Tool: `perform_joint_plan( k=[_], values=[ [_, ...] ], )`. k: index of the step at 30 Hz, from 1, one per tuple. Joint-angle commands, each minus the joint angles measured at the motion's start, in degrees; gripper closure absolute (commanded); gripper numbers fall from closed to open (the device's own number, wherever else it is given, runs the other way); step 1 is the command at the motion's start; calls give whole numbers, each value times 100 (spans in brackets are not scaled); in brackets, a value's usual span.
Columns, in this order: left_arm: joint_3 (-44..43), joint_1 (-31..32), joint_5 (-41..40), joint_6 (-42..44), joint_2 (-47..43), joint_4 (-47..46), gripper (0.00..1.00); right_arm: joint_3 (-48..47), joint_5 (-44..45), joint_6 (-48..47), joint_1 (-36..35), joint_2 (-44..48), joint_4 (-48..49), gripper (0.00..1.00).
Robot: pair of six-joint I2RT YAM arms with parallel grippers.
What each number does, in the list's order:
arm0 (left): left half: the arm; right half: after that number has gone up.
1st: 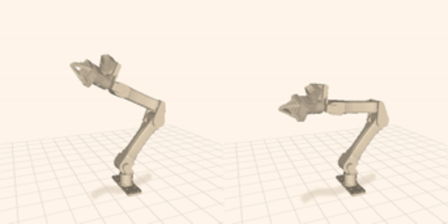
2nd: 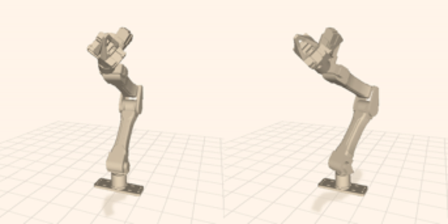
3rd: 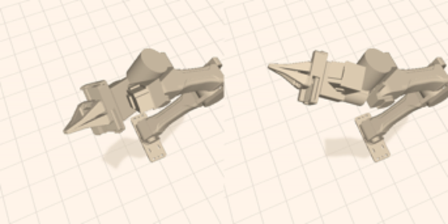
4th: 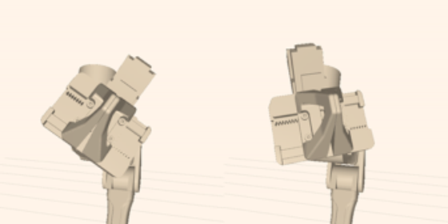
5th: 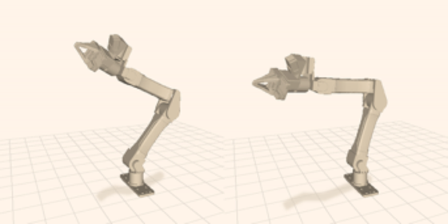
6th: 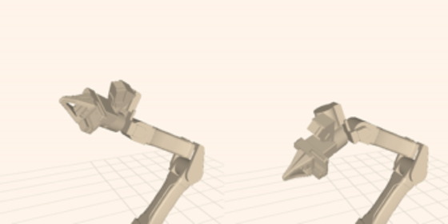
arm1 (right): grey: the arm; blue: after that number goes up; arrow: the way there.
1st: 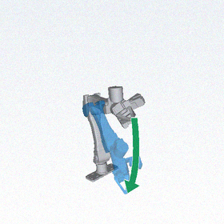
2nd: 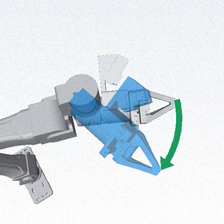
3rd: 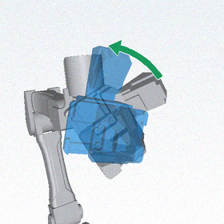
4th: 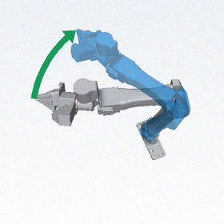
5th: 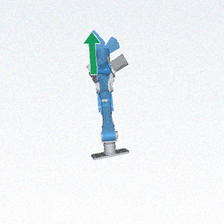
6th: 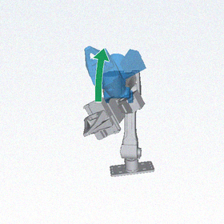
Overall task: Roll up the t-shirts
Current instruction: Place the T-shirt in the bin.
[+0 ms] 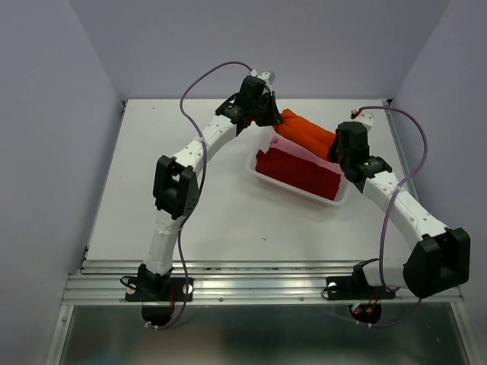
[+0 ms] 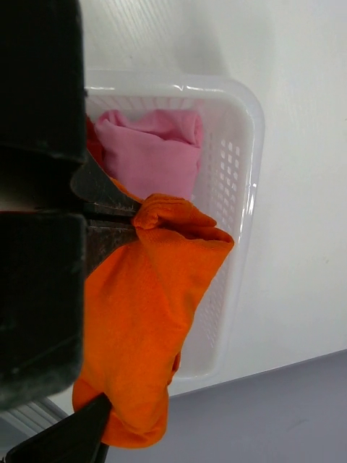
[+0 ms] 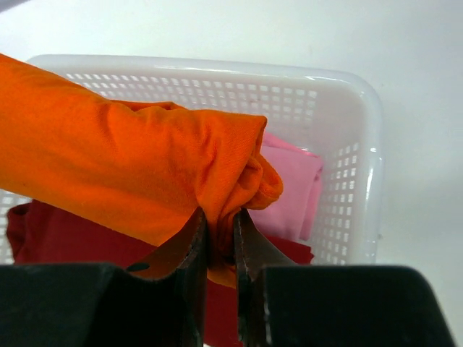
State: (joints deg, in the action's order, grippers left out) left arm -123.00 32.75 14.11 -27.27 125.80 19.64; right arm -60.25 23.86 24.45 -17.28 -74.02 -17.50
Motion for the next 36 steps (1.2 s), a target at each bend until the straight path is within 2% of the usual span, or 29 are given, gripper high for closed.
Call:
perform_joint_plan(
  k=[1, 9, 18, 26, 36],
  values=[
    [-506, -32, -75, 257, 164, -135, 100, 215, -30, -414, 374, -42, 141, 99],
    [-848, 91, 4, 195, 744, -224, 100, 303, -268, -511, 691, -464, 405, 99],
    [-760, 91, -48, 160, 973, -259, 100, 400, -575, -502, 1138, -930, 651, 99],
    [-541, 82, -136, 204, 1114, -258, 100, 409, -839, -555, 1139, -1202, 686, 99],
    [-734, 82, -320, 274, 1447, 84, 100, 435, -769, -564, 1139, -1484, 713, 99]
  ],
)
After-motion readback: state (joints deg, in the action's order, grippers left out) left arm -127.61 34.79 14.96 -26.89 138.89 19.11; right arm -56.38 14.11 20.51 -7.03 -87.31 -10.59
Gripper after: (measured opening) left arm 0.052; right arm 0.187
